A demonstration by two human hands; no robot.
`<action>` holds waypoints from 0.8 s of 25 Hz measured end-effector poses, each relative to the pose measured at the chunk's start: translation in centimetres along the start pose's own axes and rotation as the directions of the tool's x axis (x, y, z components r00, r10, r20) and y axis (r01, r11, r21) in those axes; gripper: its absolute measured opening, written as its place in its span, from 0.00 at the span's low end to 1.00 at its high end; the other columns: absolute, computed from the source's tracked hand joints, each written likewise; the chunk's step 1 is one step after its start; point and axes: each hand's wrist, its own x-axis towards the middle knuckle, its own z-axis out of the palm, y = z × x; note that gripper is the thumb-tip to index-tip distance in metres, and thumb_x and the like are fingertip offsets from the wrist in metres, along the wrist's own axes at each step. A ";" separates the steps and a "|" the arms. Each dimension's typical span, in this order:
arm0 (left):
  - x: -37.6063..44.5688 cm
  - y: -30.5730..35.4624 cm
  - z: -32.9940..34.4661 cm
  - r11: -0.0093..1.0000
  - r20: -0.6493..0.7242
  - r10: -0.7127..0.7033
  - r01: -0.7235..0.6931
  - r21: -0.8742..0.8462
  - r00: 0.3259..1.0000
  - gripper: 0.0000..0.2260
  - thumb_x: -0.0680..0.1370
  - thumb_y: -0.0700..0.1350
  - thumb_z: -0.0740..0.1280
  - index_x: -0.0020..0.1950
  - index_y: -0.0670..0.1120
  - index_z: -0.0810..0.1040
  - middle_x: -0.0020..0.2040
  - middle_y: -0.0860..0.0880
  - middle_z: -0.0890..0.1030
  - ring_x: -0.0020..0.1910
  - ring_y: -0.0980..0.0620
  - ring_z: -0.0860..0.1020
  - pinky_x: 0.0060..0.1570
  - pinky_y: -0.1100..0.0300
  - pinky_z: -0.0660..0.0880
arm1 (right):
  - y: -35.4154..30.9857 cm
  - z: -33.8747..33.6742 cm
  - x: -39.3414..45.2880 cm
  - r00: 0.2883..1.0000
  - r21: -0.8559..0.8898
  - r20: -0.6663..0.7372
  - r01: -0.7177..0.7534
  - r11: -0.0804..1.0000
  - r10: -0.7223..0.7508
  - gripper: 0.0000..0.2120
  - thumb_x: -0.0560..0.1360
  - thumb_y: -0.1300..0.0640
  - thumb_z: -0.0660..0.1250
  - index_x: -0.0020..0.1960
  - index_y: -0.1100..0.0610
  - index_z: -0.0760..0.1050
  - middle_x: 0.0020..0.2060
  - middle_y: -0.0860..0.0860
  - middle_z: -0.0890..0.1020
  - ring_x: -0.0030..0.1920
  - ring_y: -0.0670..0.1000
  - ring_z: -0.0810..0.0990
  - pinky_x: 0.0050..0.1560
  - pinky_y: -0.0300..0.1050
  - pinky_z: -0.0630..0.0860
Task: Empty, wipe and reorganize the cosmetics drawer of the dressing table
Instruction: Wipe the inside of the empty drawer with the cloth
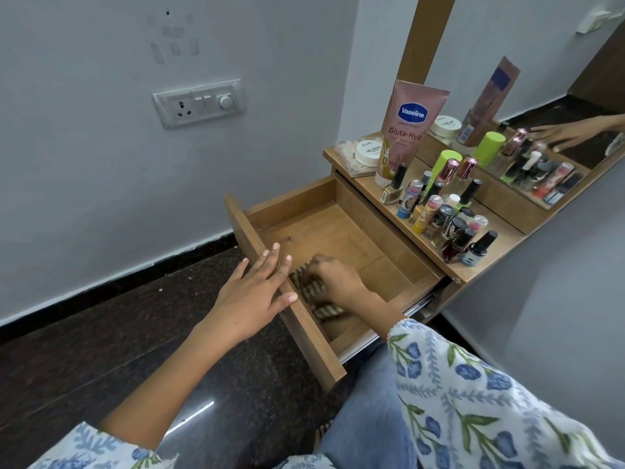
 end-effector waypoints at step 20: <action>0.1 0.1 -0.1 1.000 -0.004 -0.001 0.001 -0.001 1.000 0.31 0.80 0.62 0.47 0.77 0.52 0.39 0.75 0.50 0.32 0.76 0.53 0.37 0.74 0.51 0.39 | 7.1 -3.8 -3.0 0.899 -0.311 0.112 -0.374 0.874 0.424 0.17 0.73 0.64 0.69 0.60 0.58 0.73 0.59 0.55 0.75 0.57 0.56 0.78 0.51 0.47 0.75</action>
